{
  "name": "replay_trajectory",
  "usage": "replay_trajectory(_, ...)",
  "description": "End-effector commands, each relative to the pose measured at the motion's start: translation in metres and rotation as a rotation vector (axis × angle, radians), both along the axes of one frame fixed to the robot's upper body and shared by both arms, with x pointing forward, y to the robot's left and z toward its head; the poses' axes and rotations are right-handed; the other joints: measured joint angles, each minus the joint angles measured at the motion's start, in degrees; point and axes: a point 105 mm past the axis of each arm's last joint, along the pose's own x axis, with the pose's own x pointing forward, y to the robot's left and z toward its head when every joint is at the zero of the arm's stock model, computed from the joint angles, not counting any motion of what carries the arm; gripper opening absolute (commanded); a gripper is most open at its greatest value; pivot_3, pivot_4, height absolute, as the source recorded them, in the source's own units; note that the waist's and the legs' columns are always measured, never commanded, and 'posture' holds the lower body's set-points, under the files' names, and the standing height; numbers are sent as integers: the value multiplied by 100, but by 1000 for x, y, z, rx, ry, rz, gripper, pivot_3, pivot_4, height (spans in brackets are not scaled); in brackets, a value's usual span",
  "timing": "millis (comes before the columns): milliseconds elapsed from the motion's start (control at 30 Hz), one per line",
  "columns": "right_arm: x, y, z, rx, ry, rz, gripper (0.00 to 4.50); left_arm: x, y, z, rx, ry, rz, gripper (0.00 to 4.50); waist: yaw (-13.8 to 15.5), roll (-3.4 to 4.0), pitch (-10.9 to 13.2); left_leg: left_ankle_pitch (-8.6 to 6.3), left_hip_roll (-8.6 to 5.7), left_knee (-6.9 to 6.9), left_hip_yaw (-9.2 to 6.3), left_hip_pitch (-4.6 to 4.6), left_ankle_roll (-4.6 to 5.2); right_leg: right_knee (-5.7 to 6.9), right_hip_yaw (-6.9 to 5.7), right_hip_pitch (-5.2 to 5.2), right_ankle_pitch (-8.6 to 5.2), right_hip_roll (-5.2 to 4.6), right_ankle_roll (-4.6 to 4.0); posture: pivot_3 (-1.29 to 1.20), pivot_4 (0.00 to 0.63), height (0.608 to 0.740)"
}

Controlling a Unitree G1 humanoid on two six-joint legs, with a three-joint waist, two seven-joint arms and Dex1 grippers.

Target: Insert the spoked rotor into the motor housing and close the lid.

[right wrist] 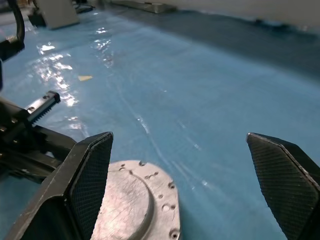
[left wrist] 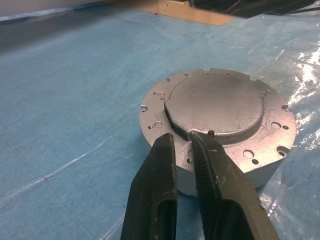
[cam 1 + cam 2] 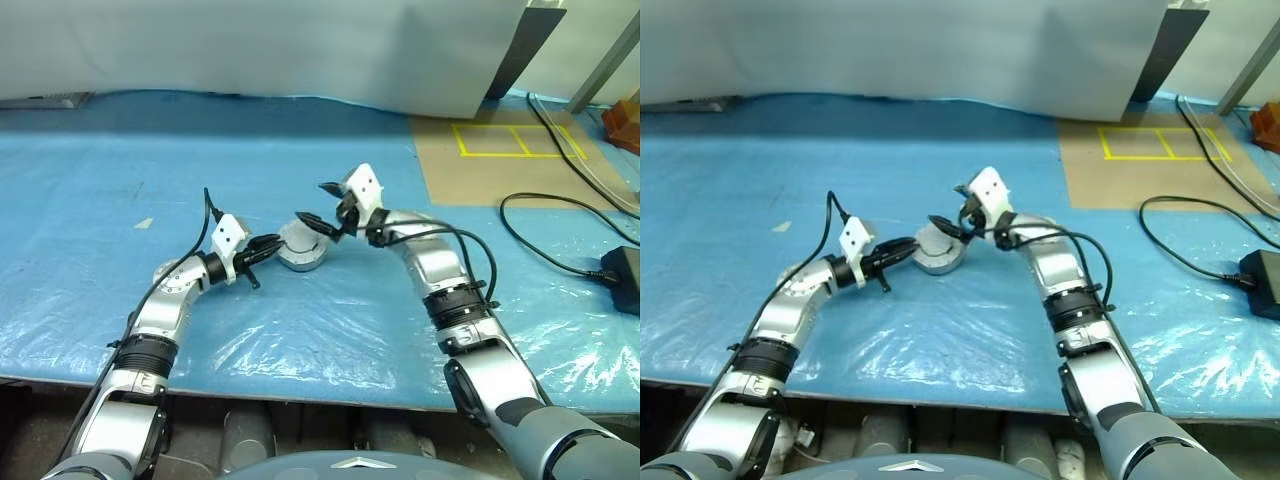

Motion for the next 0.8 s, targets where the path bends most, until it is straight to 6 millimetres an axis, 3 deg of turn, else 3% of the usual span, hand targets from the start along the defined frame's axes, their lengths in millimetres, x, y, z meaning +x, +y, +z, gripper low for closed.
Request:
replay_trajectory(33,-12,-31,-25,150,421,-17,4469,-2,-1,-8,30,24,-9,589,18,0,0,0,0,0,-1,1,0,-1,-1,2,0,0,0,0,150,740)
replay_trajectory(100,-15,-42,-38,207,574,-58,4469,-2,0,-8,31,23,-7,589,24,0,0,0,1,0,-1,2,0,0,-1,3,0,0,-1,0,150,740)
replay_trajectory(233,-22,-43,-51,232,670,-66,4469,-1,2,-7,36,19,0,589,18,13,0,0,4,-1,2,9,0,6,1,0,-1,2,-3,0,150,740)
replay_trajectory(633,-35,11,-52,254,718,72,4469,-1,3,-7,37,17,6,589,8,13,0,0,5,-1,6,10,-1,5,1,0,-14,1,-24,0,150,740)
replay_trajectory(800,-37,27,-42,268,677,128,4469,-1,3,-8,35,19,7,589,6,13,0,0,6,-1,6,10,-1,5,2,-1,-14,0,-24,0,150,740)
